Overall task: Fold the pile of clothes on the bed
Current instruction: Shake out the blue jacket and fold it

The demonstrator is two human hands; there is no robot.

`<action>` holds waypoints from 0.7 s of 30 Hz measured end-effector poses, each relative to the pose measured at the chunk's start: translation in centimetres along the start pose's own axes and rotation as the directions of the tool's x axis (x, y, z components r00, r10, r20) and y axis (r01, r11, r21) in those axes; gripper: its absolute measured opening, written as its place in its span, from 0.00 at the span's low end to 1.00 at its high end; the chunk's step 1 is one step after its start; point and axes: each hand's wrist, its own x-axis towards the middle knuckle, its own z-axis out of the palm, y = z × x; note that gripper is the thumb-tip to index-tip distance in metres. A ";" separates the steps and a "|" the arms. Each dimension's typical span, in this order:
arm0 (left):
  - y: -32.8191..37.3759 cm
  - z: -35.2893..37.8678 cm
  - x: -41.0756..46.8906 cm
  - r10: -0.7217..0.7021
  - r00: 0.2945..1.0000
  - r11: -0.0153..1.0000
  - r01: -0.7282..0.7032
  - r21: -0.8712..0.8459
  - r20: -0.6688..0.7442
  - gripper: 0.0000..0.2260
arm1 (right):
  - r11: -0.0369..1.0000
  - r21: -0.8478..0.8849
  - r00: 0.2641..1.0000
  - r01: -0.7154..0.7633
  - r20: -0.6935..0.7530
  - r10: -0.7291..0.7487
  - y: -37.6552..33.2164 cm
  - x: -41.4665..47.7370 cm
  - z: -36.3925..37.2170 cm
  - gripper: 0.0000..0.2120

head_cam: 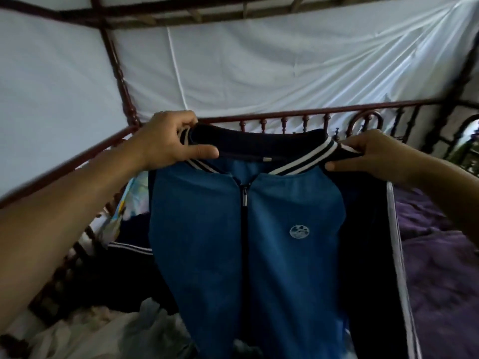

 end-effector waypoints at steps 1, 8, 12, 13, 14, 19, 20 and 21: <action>0.0 -0.2 0.1 0.006 0.997 1.000 -0.008 0.030 0.075 0.29 | 0.999 -0.053 0.998 -0.003 -0.067 0.000 -0.4 -0.1 -0.5 0.33; -4.9 3.8 0.3 -0.109 0.926 0.983 0.047 0.175 0.363 0.11 | 0.997 -0.077 0.994 -0.006 -0.108 -0.002 -2.2 -3.5 1.6 0.22; -8.0 4.6 2.0 -0.154 0.957 0.986 0.165 -0.023 0.247 0.11 | 0.999 0.009 0.979 -0.032 -0.202 0.033 -3.0 -4.8 0.2 0.13; -8.7 4.5 2.8 -0.159 0.968 0.981 0.177 -0.083 0.194 0.11 | 0.997 0.062 0.972 -0.036 -0.228 0.049 -3.2 -5.2 -0.5 0.14; -9.1 4.3 3.8 -0.159 0.978 0.974 0.178 -0.142 0.136 0.10 | 0.992 0.123 0.965 -0.031 -0.256 0.061 -3.4 -5.6 -1.2 0.14; -9.0 5.2 9.6 -0.194 0.976 0.952 0.164 -0.257 -0.095 0.14 | 0.932 0.362 0.920 -0.012 -0.361 0.152 -2.4 -8.1 -3.9 0.08; -8.4 6.1 10.6 -0.163 0.981 0.961 0.133 -0.241 -0.107 0.16 | 0.923 0.383 0.909 -0.043 -0.368 0.195 -1.3 -8.9 -4.1 0.11; -7.5 7.3 11.5 -0.135 0.984 0.972 0.109 -0.207 -0.117 0.16 | 0.913 0.401 0.899 -0.081 -0.366 0.241 -0.1 -9.9 -4.2 0.11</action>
